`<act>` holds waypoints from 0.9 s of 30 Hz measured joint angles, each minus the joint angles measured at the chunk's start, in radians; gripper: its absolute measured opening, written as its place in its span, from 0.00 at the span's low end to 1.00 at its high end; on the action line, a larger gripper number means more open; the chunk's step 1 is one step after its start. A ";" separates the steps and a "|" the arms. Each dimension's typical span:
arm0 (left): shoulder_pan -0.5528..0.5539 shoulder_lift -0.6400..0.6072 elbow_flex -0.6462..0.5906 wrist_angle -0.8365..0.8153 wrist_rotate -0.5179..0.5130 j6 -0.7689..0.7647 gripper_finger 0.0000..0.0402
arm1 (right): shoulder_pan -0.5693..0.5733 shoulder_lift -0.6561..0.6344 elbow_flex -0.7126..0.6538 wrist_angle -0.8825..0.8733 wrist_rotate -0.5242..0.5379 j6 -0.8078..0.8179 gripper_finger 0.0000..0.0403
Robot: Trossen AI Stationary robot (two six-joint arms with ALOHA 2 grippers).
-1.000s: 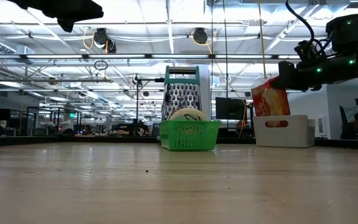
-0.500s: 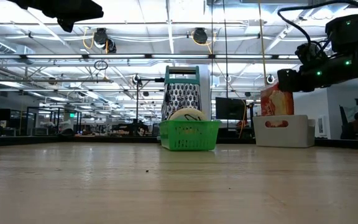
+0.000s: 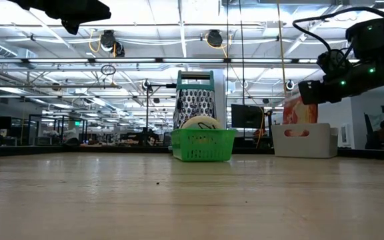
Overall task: Pick & Place Food Item
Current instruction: Put the red popcorn bag into the gray bin
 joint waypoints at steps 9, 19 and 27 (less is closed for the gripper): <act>0.000 0.000 0.000 0.000 0.000 0.000 0.18 | 0.000 0.000 -0.001 -0.035 0.000 0.023 0.02; 0.000 0.000 0.000 0.000 0.000 0.000 0.18 | 0.000 0.000 -0.001 -0.037 -0.004 0.023 0.12; 0.000 0.000 0.000 0.000 0.000 0.000 0.18 | 0.000 0.001 -0.001 -0.025 -0.003 -0.036 0.36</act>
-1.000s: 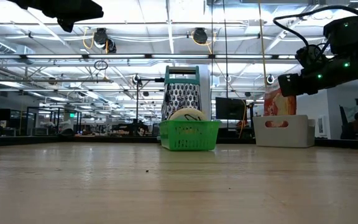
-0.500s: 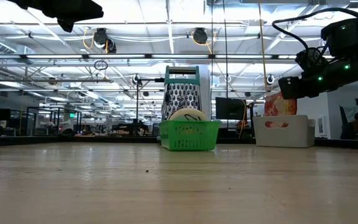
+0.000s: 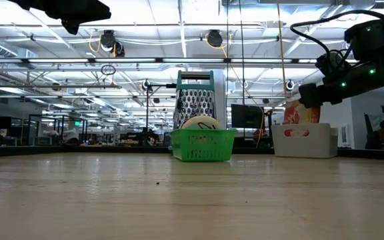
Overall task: Pick & Place Food Item
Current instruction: Put the red popcorn bag into the gray bin, then return to Home Position
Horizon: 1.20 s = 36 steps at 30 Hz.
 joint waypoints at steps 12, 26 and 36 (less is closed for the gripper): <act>0.000 0.000 0.000 0.000 0.000 0.000 0.18 | 0.000 -0.001 0.000 0.278 -0.052 -0.053 0.55; 0.000 0.000 0.000 0.000 0.000 0.000 0.18 | 0.051 0.000 0.000 0.345 -0.452 0.263 0.52; 0.000 0.000 0.000 0.000 0.000 0.000 0.18 | 0.059 -0.001 0.000 0.249 -0.536 0.548 0.53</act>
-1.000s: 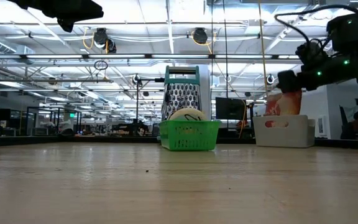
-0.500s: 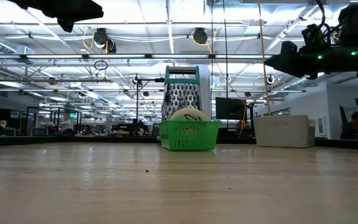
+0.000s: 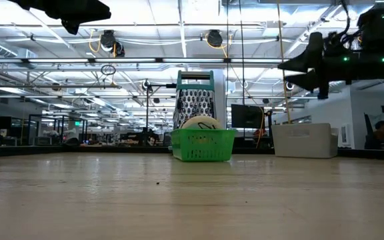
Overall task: Pick & Place Food Item
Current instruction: Return to Home Position
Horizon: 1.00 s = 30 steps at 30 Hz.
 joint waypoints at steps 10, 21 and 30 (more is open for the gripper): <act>0.001 0.000 0.000 0.106 0.011 0.057 0.18 | 0.000 0.004 0.000 -0.150 -0.357 -0.003 0.53; 0.123 -0.170 -0.059 -0.013 0.238 -0.022 0.18 | 0.071 -0.123 0.000 -0.158 -0.376 -0.123 0.52; 0.290 -0.415 -0.240 0.002 0.403 -0.064 0.18 | 0.109 -0.292 0.000 -0.316 -0.375 -0.124 0.53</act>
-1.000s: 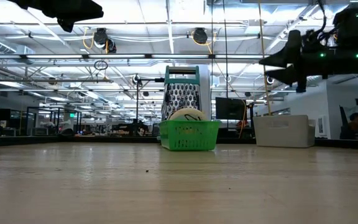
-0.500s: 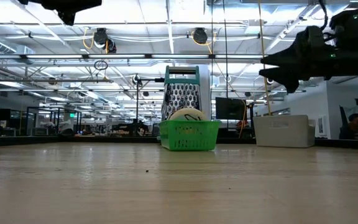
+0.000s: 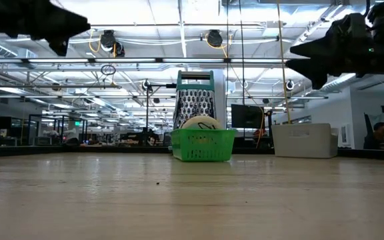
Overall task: Pick & Place Food Item
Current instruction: Return to Home Position
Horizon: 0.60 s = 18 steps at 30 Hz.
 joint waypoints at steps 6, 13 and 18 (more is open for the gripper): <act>0.094 -0.157 -0.105 -0.010 0.097 -0.020 0.18 | 0.005 -0.129 0.000 -0.081 0.040 -0.023 0.52; 0.172 -0.266 -0.207 -0.005 0.198 -0.059 0.18 | 0.051 -0.232 0.000 -0.273 0.299 -0.132 0.53; 0.207 -0.267 -0.272 0.037 0.225 -0.073 0.18 | 0.109 -0.261 0.000 -0.313 0.368 -0.206 0.52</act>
